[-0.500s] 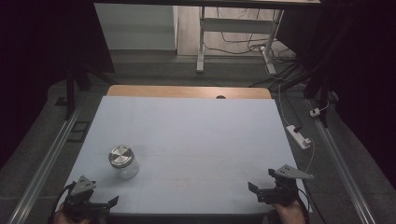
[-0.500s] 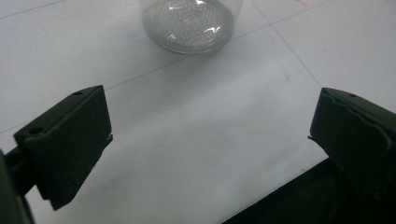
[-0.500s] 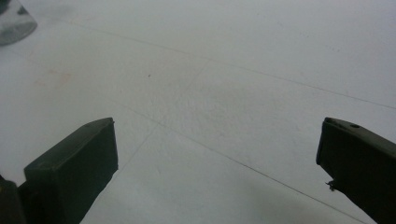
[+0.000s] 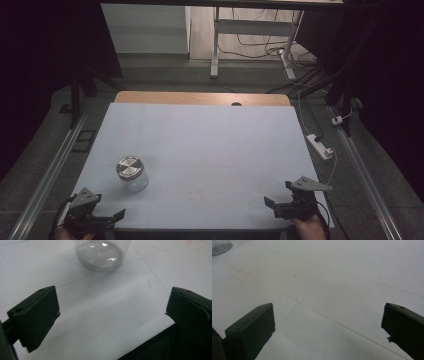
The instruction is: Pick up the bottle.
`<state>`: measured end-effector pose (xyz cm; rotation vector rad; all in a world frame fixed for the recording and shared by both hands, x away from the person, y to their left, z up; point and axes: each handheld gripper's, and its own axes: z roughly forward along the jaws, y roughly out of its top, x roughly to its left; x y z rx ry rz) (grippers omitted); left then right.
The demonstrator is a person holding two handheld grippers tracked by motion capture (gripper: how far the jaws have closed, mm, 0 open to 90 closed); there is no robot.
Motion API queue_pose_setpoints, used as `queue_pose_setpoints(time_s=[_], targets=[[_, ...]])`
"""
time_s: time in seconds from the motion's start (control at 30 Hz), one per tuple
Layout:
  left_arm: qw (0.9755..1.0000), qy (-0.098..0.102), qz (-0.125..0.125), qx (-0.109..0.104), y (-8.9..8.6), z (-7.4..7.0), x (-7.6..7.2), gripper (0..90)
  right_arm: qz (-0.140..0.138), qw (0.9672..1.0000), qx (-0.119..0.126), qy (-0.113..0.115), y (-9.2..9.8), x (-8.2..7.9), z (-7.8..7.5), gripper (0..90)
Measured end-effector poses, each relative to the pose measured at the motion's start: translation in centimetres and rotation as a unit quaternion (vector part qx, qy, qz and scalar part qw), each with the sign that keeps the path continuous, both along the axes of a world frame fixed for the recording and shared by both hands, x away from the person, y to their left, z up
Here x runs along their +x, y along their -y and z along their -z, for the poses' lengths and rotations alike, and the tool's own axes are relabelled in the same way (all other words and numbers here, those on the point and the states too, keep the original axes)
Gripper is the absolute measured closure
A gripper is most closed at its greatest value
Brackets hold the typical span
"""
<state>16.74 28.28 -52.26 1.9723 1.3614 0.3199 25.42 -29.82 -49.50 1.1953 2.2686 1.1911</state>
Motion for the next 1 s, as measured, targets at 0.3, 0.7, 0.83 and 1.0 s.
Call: queue_pose_setpoints(time_s=[0.3, 0.7, 0.83, 1.0], targets=[[1.0000, 0.001, -0.001, 0.001, 0.1, -0.1, 0.0, 0.0, -0.007, 0.9999, -0.008, -0.001, -0.2, 0.0, 0.0, 0.0], [0.9993, 0.025, 0.002, 0.028, 0.8, -0.8, 0.4, 0.0, -0.011, 0.9997, -0.020, -0.004, -0.5, 0.1, 0.1, 0.0], [0.9988, 0.039, 0.013, 0.028, 0.9, -0.9, 0.9, 0.0, -0.014, 0.9996, -0.026, -0.005, -0.6, 0.1, 0.1, 0.0], [0.9985, 0.048, 0.021, 0.015, 0.7, -0.9, 1.4, 0.0, -0.014, 0.9995, -0.028, -0.005, -0.6, 0.2, 0.2, 0.0]])
